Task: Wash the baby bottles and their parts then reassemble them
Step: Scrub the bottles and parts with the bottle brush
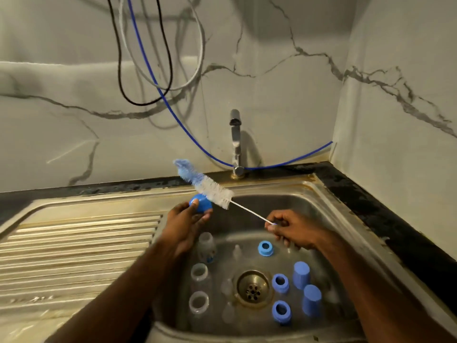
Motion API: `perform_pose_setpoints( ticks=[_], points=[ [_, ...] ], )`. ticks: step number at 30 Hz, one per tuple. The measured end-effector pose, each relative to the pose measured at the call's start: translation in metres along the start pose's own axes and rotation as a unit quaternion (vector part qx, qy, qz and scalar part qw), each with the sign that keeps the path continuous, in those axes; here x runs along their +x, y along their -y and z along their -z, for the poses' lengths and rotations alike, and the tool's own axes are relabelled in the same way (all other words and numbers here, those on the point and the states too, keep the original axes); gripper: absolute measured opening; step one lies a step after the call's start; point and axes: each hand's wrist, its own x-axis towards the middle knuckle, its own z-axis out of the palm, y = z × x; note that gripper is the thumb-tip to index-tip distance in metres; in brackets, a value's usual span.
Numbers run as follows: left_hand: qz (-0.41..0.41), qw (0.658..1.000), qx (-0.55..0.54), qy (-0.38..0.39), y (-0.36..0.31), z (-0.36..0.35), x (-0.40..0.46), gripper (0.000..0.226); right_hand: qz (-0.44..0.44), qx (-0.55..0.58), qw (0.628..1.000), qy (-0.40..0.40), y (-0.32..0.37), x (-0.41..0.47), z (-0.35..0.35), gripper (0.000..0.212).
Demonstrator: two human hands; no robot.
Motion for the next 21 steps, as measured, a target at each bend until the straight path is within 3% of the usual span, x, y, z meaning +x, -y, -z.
perform_pose_setpoints(
  ticks=[5,9,12,17,21],
  points=[
    [-0.046,0.994,-0.095,-0.019,-0.027,0.019,-0.004,0.031,0.079,-0.015,0.995,-0.063,0.001,0.002,-0.005,0.014],
    [-0.099,0.988,-0.086,-0.078,-0.051,0.043,0.003,0.030,0.066,-0.038,0.993,-0.095,-0.003,0.006,-0.002,0.016],
    [-0.131,0.986,-0.043,-0.096,-0.062,0.061,0.004,0.027,0.057,-0.072,0.992,-0.086,-0.008,0.010,-0.002,0.016],
    [-0.168,0.976,0.116,-0.077,-0.058,0.062,0.003,0.034,0.060,-0.117,0.988,-0.083,-0.011,0.011,-0.001,0.017],
    [-0.177,0.972,0.128,-0.089,-0.060,0.066,0.004,0.037,0.092,-0.117,0.982,-0.113,-0.012,0.010,0.002,0.022]
  ],
)
